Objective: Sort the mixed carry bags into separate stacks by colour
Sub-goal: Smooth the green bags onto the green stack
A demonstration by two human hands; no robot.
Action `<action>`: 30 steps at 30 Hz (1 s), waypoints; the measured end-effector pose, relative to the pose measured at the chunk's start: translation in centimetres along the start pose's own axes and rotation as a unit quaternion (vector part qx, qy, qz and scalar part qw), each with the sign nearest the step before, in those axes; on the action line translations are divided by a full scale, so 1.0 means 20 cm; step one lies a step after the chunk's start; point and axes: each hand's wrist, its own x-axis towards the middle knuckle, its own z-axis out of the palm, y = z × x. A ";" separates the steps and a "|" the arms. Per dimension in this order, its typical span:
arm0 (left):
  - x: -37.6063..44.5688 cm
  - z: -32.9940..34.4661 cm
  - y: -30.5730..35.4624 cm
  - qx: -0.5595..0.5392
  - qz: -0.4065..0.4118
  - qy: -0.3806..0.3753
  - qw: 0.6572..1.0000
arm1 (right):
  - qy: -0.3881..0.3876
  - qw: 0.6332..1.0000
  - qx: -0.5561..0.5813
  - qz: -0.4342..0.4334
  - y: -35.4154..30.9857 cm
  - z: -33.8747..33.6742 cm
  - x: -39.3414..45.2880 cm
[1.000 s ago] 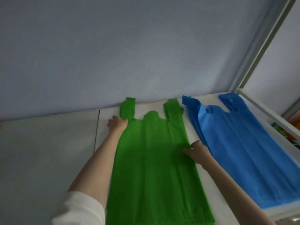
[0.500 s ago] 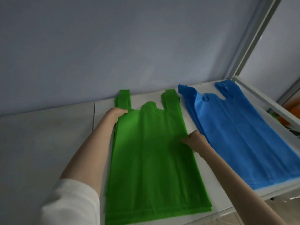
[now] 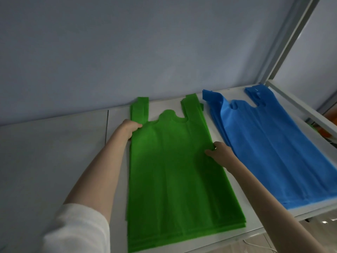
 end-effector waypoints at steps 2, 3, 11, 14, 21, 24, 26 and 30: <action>0.00 -0.01 -0.03 -0.006 0.001 0.015 1.000 | 0.008 1.000 -0.006 -0.009 0.00 -0.01 0.00; 0.00 -0.01 -0.04 -0.009 0.004 0.022 1.000 | 0.008 1.000 -0.007 -0.010 0.00 -0.01 0.00; -0.04 -0.03 -0.04 0.024 0.060 -0.004 0.998 | 0.007 1.000 -0.024 -0.007 0.00 0.00 0.00; -0.06 -0.03 -0.05 0.042 0.059 0.005 0.997 | 0.007 1.000 -0.026 -0.007 0.00 0.00 0.00; -0.07 -0.03 -0.01 0.067 0.047 -0.046 0.996 | 0.007 1.000 -0.021 -0.003 -0.01 0.00 -0.02; -0.10 -0.05 0.02 0.064 0.027 -0.079 0.994 | 0.002 1.000 -0.013 0.006 -0.01 0.00 -0.02; -0.09 -0.05 0.01 0.051 0.023 -0.062 0.996 | 0.001 1.000 -0.001 0.012 -0.02 0.00 -0.04; -0.10 -0.04 -0.01 0.041 0.028 -0.055 0.997 | -0.003 1.000 0.011 0.018 -0.02 0.00 -0.04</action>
